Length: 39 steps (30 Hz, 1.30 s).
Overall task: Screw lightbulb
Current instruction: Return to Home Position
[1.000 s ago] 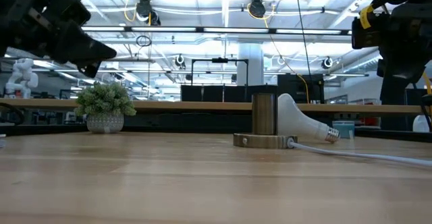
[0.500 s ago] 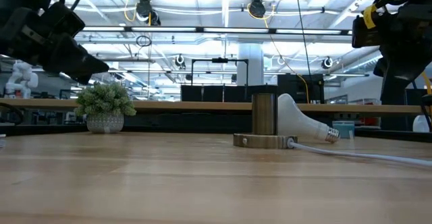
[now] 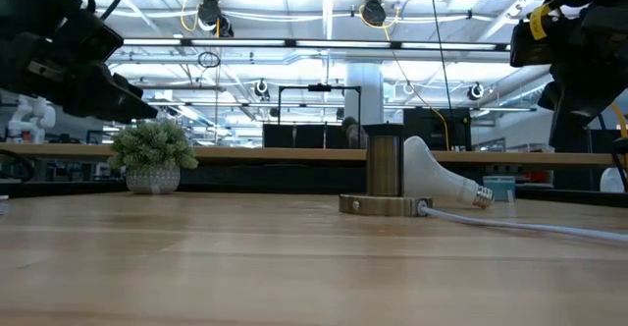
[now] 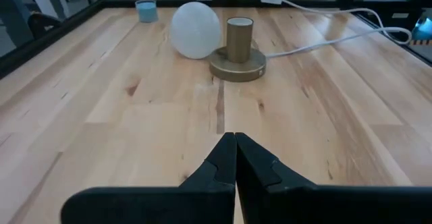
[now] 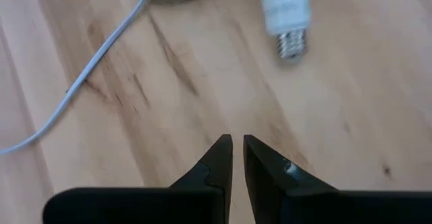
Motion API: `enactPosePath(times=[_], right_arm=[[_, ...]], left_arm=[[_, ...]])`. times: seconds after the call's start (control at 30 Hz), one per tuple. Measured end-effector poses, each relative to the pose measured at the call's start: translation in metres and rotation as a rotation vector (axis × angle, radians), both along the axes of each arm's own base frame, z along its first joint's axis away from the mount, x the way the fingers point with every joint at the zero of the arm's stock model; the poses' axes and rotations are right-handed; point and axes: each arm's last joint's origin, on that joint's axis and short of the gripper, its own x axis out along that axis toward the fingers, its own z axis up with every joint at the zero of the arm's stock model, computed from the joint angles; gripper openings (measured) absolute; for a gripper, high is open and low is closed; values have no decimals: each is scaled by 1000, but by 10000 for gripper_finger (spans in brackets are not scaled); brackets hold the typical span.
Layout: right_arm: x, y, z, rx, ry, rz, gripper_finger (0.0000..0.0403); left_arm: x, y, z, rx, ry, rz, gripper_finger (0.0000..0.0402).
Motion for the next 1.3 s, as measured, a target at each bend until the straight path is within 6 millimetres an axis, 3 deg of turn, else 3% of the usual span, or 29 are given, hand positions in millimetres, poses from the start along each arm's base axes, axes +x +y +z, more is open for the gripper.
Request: enactPosePath(times=[0.3, 1.3], right_arm=[[2, -3, 2, -92, -50, -51, 31], [3, -3, 2, -122, -53, -5, 31]], left_arm=[[0, 0, 0, 0, 0, 0, 0], [0, 0, 1, -6, -7, 5, 0]])
